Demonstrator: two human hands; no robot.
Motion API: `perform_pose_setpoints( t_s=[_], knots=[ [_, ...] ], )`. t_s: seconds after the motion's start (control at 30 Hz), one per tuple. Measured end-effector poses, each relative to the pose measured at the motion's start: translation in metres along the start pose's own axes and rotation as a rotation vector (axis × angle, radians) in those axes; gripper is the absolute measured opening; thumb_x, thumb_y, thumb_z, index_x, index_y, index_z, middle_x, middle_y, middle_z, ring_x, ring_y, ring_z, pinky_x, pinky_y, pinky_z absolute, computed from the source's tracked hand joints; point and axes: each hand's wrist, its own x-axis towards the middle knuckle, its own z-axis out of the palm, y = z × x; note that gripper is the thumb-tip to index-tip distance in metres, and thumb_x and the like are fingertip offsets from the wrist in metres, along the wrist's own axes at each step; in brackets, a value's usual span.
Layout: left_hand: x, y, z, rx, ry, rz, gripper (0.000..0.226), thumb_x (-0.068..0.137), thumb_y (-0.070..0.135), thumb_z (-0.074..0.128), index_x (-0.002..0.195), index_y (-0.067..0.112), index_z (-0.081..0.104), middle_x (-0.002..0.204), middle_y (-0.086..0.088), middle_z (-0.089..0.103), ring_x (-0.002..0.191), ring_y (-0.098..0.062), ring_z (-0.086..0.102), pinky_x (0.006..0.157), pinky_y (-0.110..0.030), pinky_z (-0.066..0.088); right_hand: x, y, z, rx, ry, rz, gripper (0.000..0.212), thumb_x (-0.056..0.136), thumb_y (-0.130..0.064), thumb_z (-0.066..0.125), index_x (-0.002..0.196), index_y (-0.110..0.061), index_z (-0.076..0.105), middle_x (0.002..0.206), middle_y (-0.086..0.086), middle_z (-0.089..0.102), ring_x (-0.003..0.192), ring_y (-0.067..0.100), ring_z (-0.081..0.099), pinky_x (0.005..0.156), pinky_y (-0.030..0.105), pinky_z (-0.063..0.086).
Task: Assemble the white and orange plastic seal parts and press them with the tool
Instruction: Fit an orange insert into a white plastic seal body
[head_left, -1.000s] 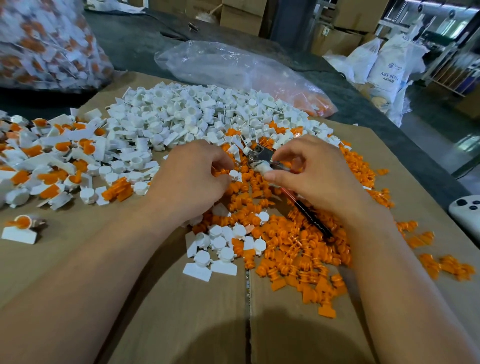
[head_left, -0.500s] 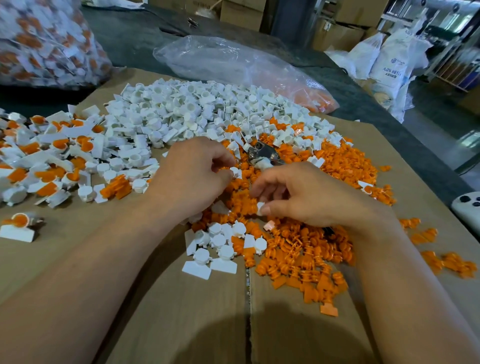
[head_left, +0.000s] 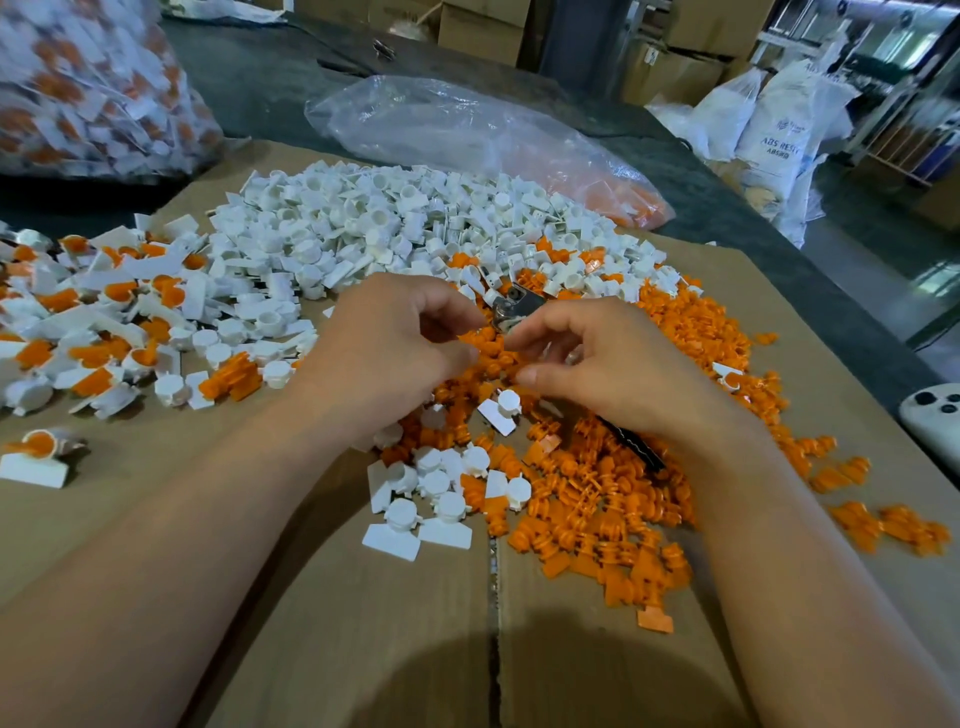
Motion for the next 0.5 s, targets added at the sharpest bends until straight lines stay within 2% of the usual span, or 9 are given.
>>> perform_pose_setpoints(
  t_s=[0.1,0.2,0.27,0.33,0.43,0.5],
  knots=[
    [-0.0003,0.0003,-0.0007,-0.039,0.022,0.003,0.023,0.078,0.011,0.072,0.078,0.033,0.064,0.079,0.02,0.062,0.052,0.014,0.054,0.054,-0.002,0.043,-0.0008,-0.005,0.0051,-0.07,-0.129,-0.061,0.036,0.073,-0.024,0.075,0.108,-0.023,0.064,0.08,-0.023,0.051,0.069,-0.007,0.05,0.061,0.005,0.038],
    [-0.0008,0.0008,0.0014,-0.046,0.018,0.008,0.023,0.078,0.01,0.072,0.078,0.031,0.064,0.077,0.021,0.061,0.051,0.015,0.054,0.053,-0.001,0.042,-0.0001,-0.0067,0.0107,-0.179,-0.18,-0.085,0.031,0.078,-0.022,0.072,0.108,-0.022,0.064,0.084,-0.015,0.053,0.069,-0.002,0.049,0.062,0.012,0.039],
    [-0.0003,0.0002,0.0016,-0.053,0.015,0.008,0.023,0.077,0.011,0.073,0.078,0.032,0.063,0.077,0.021,0.061,0.051,0.015,0.054,0.053,-0.001,0.042,0.0003,-0.0056,0.0095,-0.148,-0.117,-0.064,0.025,0.08,-0.02,0.07,0.104,-0.024,0.066,0.075,-0.018,0.05,0.064,-0.005,0.048,0.057,0.006,0.036],
    [-0.0002,0.0003,0.0005,-0.067,0.005,0.01,0.023,0.077,0.01,0.073,0.079,0.032,0.064,0.079,0.02,0.062,0.052,0.013,0.055,0.053,-0.004,0.044,0.0004,-0.0045,0.007,-0.029,-0.023,-0.035,0.022,0.08,-0.017,0.07,0.099,-0.027,0.064,0.078,-0.019,0.052,0.064,-0.005,0.051,0.057,0.003,0.038],
    [-0.0014,0.002,-0.0009,-0.102,-0.028,0.027,0.03,0.074,0.007,0.075,0.081,0.034,0.064,0.081,0.017,0.064,0.064,0.008,0.06,0.055,-0.012,0.05,-0.0001,-0.0064,0.0057,0.188,0.121,-0.025,0.024,0.076,-0.013,0.073,0.083,-0.03,0.059,0.082,-0.014,0.058,0.064,-0.003,0.055,0.061,0.009,0.046],
    [-0.0032,0.0045,-0.0009,-0.151,-0.061,0.04,0.035,0.074,0.006,0.075,0.083,0.038,0.062,0.085,0.015,0.065,0.074,0.004,0.062,0.049,-0.017,0.051,-0.0009,-0.0093,0.0065,0.265,0.176,-0.036,0.026,0.074,-0.013,0.074,0.078,-0.033,0.059,0.08,-0.012,0.06,0.065,-0.002,0.057,0.065,0.015,0.049]
  ],
)
